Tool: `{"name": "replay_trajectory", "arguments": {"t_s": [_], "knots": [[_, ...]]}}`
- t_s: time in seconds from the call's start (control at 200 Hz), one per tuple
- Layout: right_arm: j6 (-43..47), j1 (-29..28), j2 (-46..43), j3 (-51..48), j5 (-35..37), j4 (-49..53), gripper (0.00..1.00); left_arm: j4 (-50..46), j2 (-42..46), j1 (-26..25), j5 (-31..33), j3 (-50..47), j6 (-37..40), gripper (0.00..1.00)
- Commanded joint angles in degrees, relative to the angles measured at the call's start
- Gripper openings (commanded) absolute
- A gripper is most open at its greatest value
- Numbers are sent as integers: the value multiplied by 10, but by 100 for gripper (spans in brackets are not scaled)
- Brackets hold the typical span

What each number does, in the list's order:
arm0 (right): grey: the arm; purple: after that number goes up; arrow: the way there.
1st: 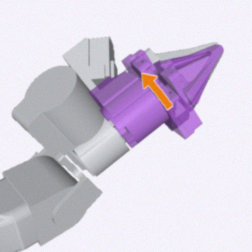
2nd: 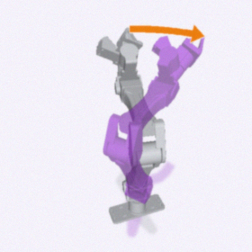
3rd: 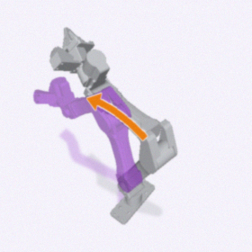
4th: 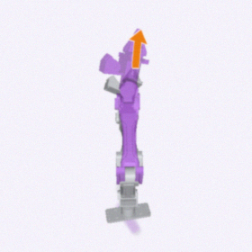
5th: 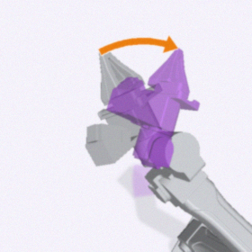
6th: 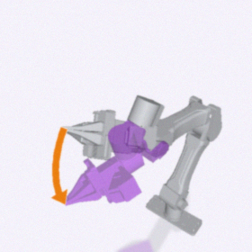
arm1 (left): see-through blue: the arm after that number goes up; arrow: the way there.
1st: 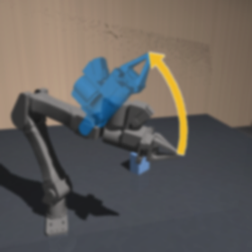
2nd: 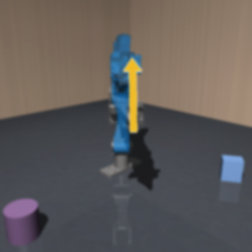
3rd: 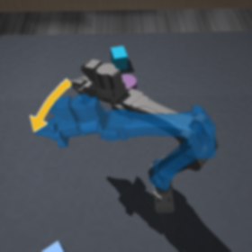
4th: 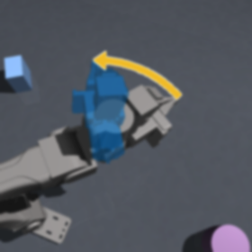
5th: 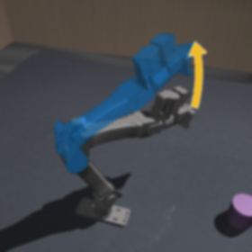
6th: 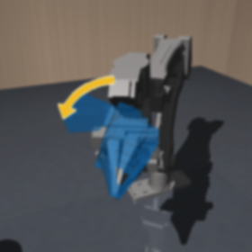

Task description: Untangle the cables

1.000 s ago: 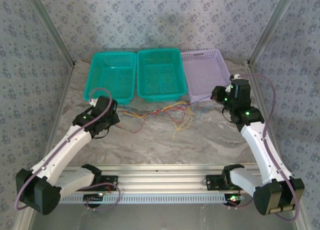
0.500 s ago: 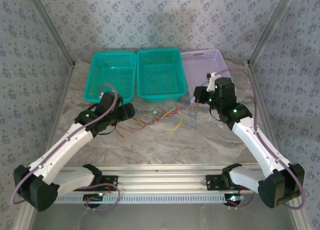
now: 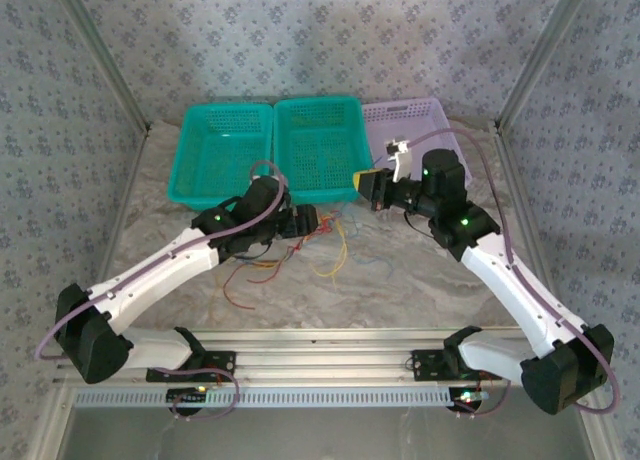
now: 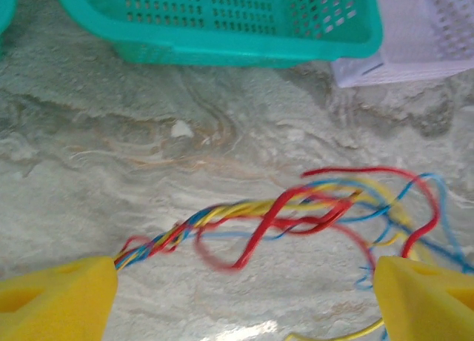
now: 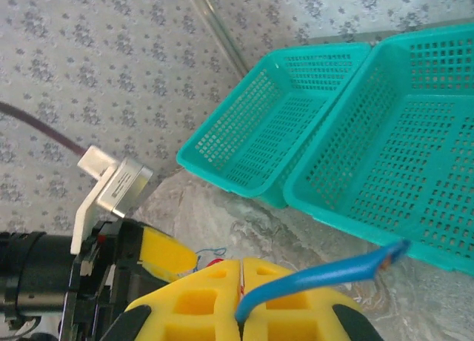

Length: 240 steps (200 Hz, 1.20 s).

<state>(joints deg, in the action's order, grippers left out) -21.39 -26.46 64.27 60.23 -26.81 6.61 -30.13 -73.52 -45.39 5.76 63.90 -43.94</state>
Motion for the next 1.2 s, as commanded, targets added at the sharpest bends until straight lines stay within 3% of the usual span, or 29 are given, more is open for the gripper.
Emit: {"name": "replay_trajectory", "arguments": {"t_s": [0.0,0.165,0.305,0.55,0.864,0.924,1.024,1.194], "knots": [[18,-8,-8,14,-28,-8,0,35,-2,-1,-12,1,20,89],[26,-10,-12,20,-27,1,0,32,-10,-1,2,-7,44,80],[27,-10,-14,19,-17,2,0,51,-12,0,-16,-22,57,65],[16,-7,-16,16,45,-1,0,77,-2,-1,-59,-46,80,66],[16,2,19,46,56,11,0,85,-9,0,-76,-41,105,63],[14,3,20,46,53,8,0,78,-19,1,-71,-33,113,59],[12,5,19,48,51,7,0,62,-41,7,-64,-9,127,41],[10,10,14,49,55,7,0,41,-68,39,-64,33,146,3]]}}
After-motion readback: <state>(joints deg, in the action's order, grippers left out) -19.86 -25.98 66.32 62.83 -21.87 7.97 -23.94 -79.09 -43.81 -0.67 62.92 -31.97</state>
